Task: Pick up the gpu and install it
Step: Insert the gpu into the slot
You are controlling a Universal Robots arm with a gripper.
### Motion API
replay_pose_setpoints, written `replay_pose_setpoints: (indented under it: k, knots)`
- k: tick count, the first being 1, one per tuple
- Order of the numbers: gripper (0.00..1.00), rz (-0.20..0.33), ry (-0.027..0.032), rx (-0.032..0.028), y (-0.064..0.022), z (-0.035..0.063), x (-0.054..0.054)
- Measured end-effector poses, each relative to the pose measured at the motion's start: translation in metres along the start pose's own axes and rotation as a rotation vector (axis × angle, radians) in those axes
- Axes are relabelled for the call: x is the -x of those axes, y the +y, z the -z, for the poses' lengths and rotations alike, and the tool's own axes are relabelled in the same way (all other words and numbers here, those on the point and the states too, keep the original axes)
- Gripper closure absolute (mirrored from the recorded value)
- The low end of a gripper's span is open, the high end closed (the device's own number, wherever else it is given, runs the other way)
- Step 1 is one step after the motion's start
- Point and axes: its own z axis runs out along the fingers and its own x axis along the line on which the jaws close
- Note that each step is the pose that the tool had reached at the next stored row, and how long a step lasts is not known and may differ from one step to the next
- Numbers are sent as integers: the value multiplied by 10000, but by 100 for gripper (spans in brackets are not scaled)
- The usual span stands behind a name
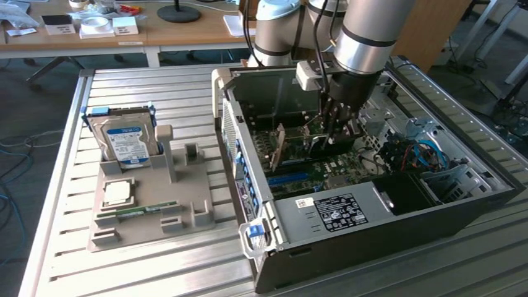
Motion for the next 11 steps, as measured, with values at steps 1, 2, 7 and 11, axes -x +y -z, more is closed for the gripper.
replay_pose_setpoints:
  k: [1,2,7,11]
  knots:
    - [73,0,1,0,2,0,-3]
    - [73,-1,1,0,4,1,-6]
    - [73,-1,1,1,7,1,-9]
    - [73,-1,1,0,7,1,-9]
